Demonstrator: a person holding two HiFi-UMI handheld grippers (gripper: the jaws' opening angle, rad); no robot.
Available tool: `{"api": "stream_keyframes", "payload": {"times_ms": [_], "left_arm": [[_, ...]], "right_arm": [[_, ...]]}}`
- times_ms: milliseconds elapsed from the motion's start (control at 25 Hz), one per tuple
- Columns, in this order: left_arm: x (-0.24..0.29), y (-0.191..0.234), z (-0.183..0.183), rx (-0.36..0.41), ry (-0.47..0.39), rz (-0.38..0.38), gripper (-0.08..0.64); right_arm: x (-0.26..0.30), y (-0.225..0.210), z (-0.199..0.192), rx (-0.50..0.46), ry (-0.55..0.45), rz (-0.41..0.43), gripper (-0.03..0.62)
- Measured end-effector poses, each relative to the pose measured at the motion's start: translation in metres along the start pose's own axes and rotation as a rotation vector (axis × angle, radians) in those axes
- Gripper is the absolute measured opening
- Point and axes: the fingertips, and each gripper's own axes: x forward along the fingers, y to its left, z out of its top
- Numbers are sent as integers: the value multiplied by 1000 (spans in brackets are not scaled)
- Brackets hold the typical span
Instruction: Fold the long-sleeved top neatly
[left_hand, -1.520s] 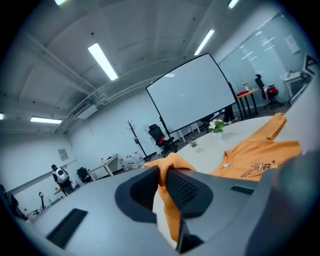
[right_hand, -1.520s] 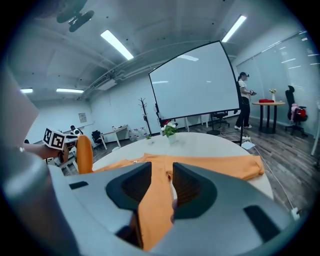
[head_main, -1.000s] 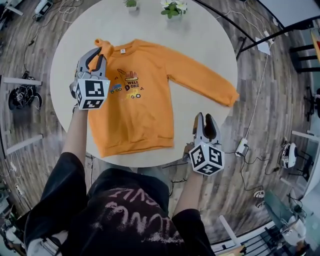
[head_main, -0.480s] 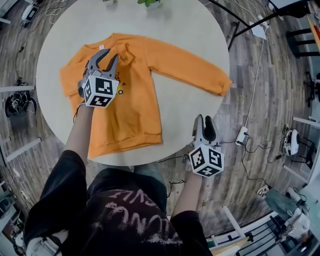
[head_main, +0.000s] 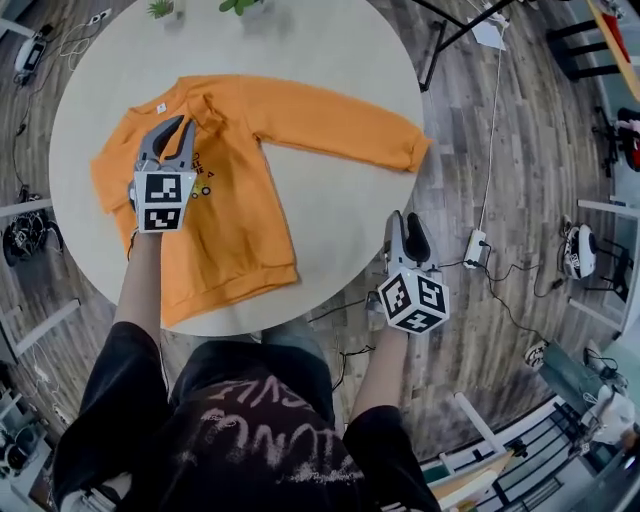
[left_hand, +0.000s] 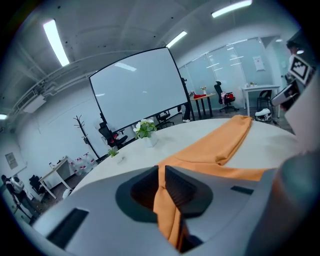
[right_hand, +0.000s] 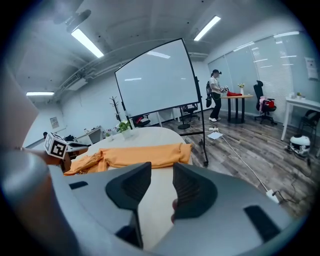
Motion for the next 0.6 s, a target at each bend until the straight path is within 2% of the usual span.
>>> {"api": "stream_keyframes", "payload": {"times_ms": [120, 360, 600], "left_arm": [[-4, -3, -1, -31, 13, 1, 13], [-11, -12, -11, -55, 55, 10, 12], [-15, -22, -11, -13, 95, 17, 12]], "right_arm": [[11, -23, 10, 12, -6, -9, 146], [46, -61, 29, 73, -23, -7, 153], [99, -78, 31, 151, 16, 46, 165]]}}
